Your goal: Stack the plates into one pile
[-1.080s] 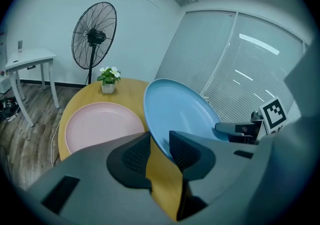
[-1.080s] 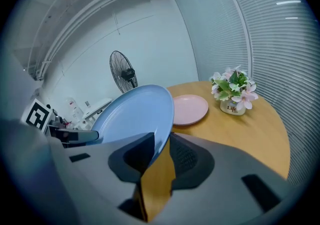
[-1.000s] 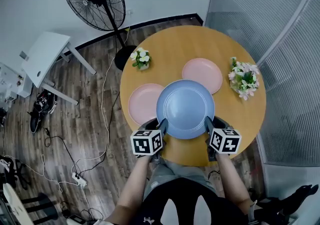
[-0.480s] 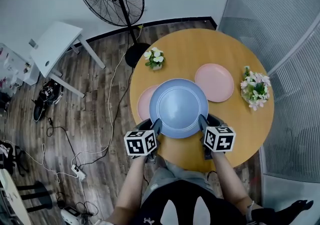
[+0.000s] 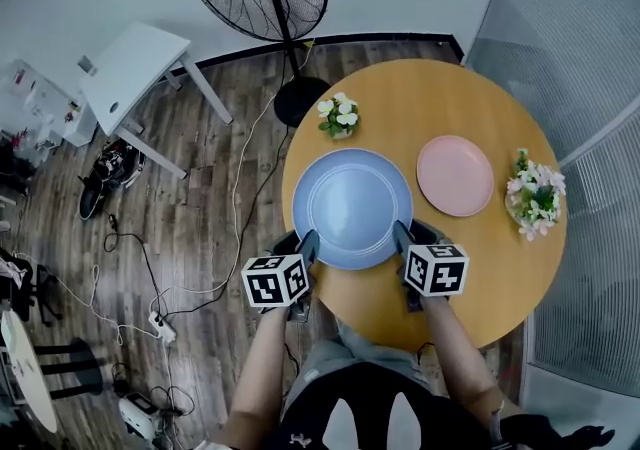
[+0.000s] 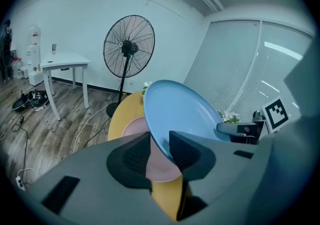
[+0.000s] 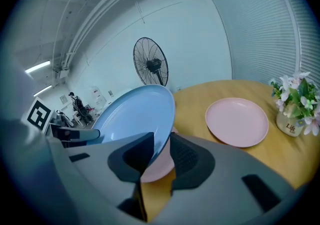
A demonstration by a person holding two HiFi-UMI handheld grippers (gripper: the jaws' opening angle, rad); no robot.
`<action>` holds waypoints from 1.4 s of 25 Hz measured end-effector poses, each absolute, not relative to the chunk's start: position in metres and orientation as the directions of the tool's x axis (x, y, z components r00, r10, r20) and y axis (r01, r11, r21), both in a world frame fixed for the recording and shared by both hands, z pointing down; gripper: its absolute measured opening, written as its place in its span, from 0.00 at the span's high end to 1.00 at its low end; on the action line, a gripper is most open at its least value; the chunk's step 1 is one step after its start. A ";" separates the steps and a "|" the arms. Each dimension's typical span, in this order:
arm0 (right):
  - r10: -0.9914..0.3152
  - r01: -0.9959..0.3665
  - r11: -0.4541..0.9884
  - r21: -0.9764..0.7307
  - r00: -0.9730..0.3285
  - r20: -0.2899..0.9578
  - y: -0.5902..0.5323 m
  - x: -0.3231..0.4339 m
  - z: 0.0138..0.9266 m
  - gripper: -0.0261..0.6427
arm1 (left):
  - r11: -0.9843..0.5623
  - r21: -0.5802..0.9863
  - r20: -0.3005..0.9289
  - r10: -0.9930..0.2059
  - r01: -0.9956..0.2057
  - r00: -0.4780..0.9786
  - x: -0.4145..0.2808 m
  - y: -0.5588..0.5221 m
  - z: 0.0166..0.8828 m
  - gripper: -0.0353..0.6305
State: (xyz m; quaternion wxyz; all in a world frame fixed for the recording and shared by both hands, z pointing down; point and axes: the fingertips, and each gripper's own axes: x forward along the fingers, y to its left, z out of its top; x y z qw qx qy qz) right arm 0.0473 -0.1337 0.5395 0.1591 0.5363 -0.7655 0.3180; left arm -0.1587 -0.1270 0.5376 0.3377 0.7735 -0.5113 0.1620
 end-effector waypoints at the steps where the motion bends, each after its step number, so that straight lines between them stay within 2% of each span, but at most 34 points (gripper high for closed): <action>1: -0.717 -0.920 0.231 -0.316 -0.381 0.584 -0.138 0.044 0.539 0.80 | -0.243 0.357 0.595 -0.685 -0.902 0.420 -0.162 -0.129 0.537 0.76; 16: -0.671 -0.916 0.263 -0.304 -0.400 0.624 -0.167 0.028 0.559 0.80 | -0.185 0.360 0.624 -0.681 -0.914 0.384 -0.177 -0.149 0.557 0.76; 35: -0.546 -0.936 0.225 -0.271 -0.352 0.760 -0.163 0.030 0.645 0.80 | -0.153 0.310 0.766 -0.544 -0.938 0.342 -0.175 -0.143 0.636 0.75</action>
